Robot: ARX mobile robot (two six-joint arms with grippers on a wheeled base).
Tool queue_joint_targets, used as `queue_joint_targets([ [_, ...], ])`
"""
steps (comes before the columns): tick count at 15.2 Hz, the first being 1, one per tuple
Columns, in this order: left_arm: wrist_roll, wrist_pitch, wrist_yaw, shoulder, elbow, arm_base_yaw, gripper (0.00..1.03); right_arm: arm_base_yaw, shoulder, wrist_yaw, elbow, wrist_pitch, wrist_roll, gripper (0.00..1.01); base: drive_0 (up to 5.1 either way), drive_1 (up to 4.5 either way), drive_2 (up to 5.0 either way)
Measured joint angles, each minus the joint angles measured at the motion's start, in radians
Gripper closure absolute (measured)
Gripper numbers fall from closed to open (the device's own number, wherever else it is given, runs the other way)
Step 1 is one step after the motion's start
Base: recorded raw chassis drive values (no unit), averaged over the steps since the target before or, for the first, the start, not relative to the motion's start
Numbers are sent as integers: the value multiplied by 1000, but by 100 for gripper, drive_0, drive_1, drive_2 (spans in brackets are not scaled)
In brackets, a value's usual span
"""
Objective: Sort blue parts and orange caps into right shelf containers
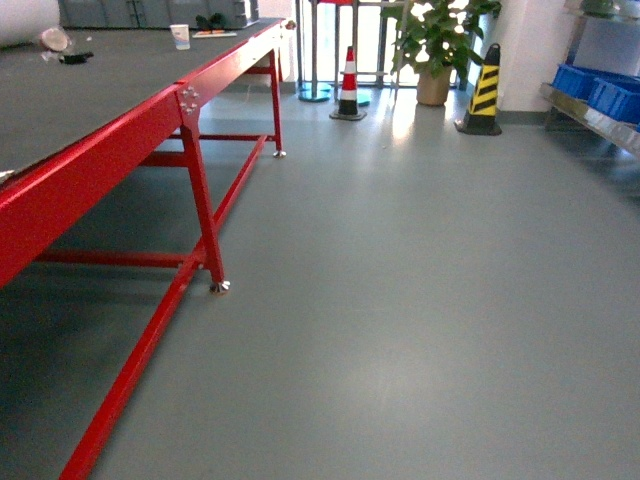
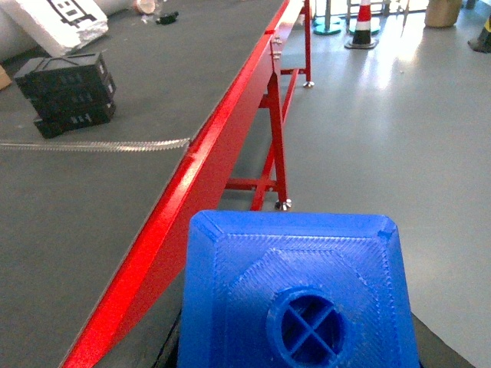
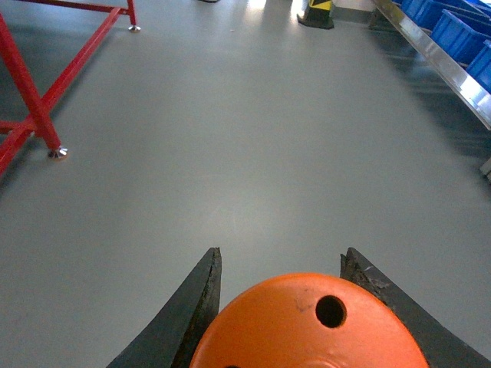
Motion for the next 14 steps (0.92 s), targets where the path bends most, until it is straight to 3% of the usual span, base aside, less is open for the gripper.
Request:
queue_joint_targets([
  [14, 0, -3, 0, 0, 0, 0, 58, 0, 0, 0, 0, -4, 0, 59, 0, 417, -416],
])
